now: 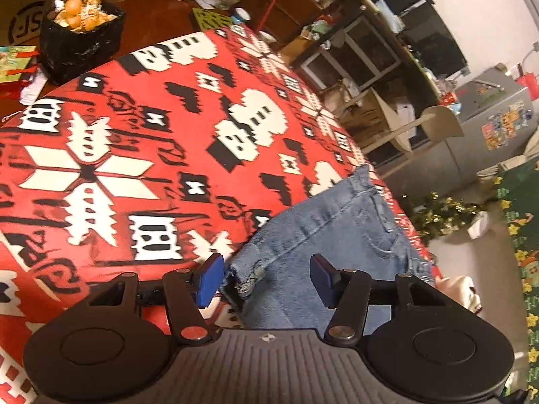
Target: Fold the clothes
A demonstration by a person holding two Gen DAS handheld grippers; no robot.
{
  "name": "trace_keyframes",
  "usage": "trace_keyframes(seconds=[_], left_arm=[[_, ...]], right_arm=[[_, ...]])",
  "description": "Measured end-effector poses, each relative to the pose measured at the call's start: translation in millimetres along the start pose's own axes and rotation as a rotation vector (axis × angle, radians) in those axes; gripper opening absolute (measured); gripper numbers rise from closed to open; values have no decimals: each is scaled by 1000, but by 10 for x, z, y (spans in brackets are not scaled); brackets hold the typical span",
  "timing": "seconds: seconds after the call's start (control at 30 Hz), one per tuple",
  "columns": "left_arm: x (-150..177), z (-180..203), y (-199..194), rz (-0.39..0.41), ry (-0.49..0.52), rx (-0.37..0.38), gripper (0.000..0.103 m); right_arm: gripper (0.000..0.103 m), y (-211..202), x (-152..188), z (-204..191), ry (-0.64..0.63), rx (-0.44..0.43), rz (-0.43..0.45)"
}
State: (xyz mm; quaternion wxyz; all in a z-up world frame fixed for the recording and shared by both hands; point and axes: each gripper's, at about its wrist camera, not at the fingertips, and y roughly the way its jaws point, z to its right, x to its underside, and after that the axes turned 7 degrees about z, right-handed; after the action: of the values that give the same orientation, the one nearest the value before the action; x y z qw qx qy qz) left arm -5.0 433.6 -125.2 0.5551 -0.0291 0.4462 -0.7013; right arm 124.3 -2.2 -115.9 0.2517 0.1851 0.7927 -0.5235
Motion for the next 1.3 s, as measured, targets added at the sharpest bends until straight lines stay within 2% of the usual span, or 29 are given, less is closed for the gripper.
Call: trace_keyframes(seconds=[0.13, 0.17, 0.2, 0.27, 0.47, 0.6, 0.73, 0.8, 0.97, 1.13, 1.3], left_arm=[[12, 4, 35, -4, 39, -51, 53], [15, 8, 42, -4, 51, -59, 47], [19, 13, 49, -4, 63, -67, 31], [28, 24, 72, -8, 82, -73, 18], [73, 137, 121, 1, 180, -99, 18], [159, 317, 134, 31, 325, -159, 9], [280, 519, 109, 94, 483, -222, 8], [292, 548, 96, 118, 512, -242, 8], [238, 489, 38, 145, 469, -264, 8], [151, 374, -9, 164, 382, -289, 7], [126, 349, -56, 184, 364, -287, 6]], right_arm=[[32, 3, 3, -11, -5, 3, 1], [32, 4, 4, -14, -6, 4, 1], [32, 4, 5, -16, -8, 4, 1], [32, -3, 4, -15, -8, 4, 3], [32, -5, 4, -10, -10, 7, 3], [32, -5, 6, -10, -14, 11, 3], [32, 1, 8, -12, -25, 17, 5], [32, 3, 9, -16, -32, 22, 6], [32, 3, 0, 5, -34, 33, 10], [32, -9, -25, 64, -18, 39, 22], [32, 3, -54, 103, -10, 38, 23]])
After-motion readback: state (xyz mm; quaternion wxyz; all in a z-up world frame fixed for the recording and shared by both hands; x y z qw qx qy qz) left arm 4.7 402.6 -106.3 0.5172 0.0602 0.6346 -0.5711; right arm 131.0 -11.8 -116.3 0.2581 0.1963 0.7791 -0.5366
